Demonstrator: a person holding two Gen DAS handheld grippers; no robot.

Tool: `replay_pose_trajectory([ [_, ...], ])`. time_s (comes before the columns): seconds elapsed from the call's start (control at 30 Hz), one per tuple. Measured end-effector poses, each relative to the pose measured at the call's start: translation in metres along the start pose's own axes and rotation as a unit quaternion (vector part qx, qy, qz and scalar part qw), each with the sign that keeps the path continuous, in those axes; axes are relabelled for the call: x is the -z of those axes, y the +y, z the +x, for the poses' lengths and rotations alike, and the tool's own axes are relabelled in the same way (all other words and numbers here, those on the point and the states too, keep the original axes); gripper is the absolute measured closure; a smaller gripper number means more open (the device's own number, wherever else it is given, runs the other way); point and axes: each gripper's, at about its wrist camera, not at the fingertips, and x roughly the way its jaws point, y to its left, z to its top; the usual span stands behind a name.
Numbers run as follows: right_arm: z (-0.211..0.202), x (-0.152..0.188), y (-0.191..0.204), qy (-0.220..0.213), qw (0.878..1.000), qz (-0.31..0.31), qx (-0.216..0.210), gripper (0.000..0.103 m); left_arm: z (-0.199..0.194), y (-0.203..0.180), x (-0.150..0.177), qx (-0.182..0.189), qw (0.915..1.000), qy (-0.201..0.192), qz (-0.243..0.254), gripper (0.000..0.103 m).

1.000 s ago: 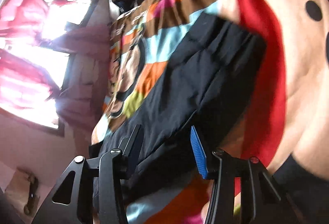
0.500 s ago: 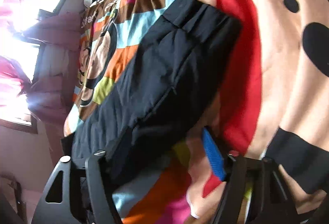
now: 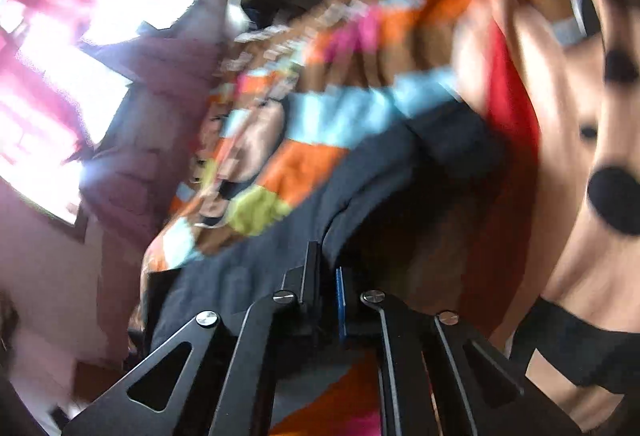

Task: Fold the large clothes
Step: 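Lift the held sleeve with the right gripper and lay it across the jacket body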

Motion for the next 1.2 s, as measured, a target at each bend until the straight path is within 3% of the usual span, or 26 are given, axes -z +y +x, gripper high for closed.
replay_pose_trajectory([
  [0.13,-0.038,-0.003,0.076,-0.032,0.99,-0.137,0.005,0.099,-0.044,0.038,0.013,0.001,0.9996,-0.01,-0.027,0.001],
  [0.2,-0.06,0.009,0.132,-0.053,0.969,-0.241,0.013,0.099,-0.061,0.061,0.024,-0.002,0.9988,-0.015,-0.046,0.001],
  [0.3,-0.092,0.046,0.212,-0.08,0.923,-0.377,-0.013,0.099,-0.08,0.096,0.043,-0.015,0.9976,-0.016,-0.065,0.001],
  [0.4,-0.113,0.087,0.269,-0.084,0.879,-0.467,-0.049,0.099,-0.096,0.137,0.062,-0.026,0.996,-0.017,-0.084,0.001],
  [0.47,-0.123,0.122,0.3,-0.089,0.843,-0.526,-0.069,0.099,-0.109,0.166,0.075,-0.04,0.9938,-0.025,-0.1,0.003],
  [0.53,-0.13,0.167,0.325,-0.09,0.798,-0.59,-0.085,0.099,-0.125,0.193,0.088,-0.073,0.9901,-0.033,-0.116,0.011],
  [0.67,-0.143,0.252,0.343,-0.061,0.73,-0.672,-0.109,0.099,-0.153,0.243,0.107,-0.094,0.984,-0.042,-0.146,0.012],
  [0.83,-0.153,0.343,0.334,0.007,0.681,-0.721,-0.13,0.098,-0.173,0.286,0.133,-0.072,0.9783,-0.05,-0.188,0.012],
  [0.9,-0.149,0.377,0.316,0.043,0.656,-0.742,-0.131,0.091,-0.176,0.298,0.144,-0.044,0.9746,-0.05,-0.214,0.012],
  [0.93,-0.146,0.391,0.305,0.068,0.642,-0.753,-0.125,0.079,-0.177,0.302,0.149,-0.031,0.9729,-0.049,-0.224,0.012],
  [0.97,-0.145,0.4,0.291,0.096,0.633,-0.758,-0.125,0.064,-0.176,0.304,0.153,-0.017,0.9717,-0.048,-0.23,0.012],
  [1.0,-0.145,0.404,0.283,0.115,0.632,-0.756,-0.126,0.055,-0.175,0.304,0.157,-0.004,0.9714,-0.047,-0.233,0.012],
  [1.03,-0.147,0.406,0.273,0.131,0.635,-0.751,-0.124,0.04,-0.173,0.304,0.161,0.009,0.9713,-0.046,-0.233,0.012],
  [1.07,-0.151,0.405,0.261,0.147,0.641,-0.743,-0.123,0.035,-0.169,0.302,0.165,0.03,0.9709,-0.044,-0.233,0.012],
  [1.2,-0.164,0.386,0.229,0.177,0.67,-0.712,-0.116,0.03,-0.146,0.284,0.17,0.095,0.9669,-0.02,-0.236,0.012],
])
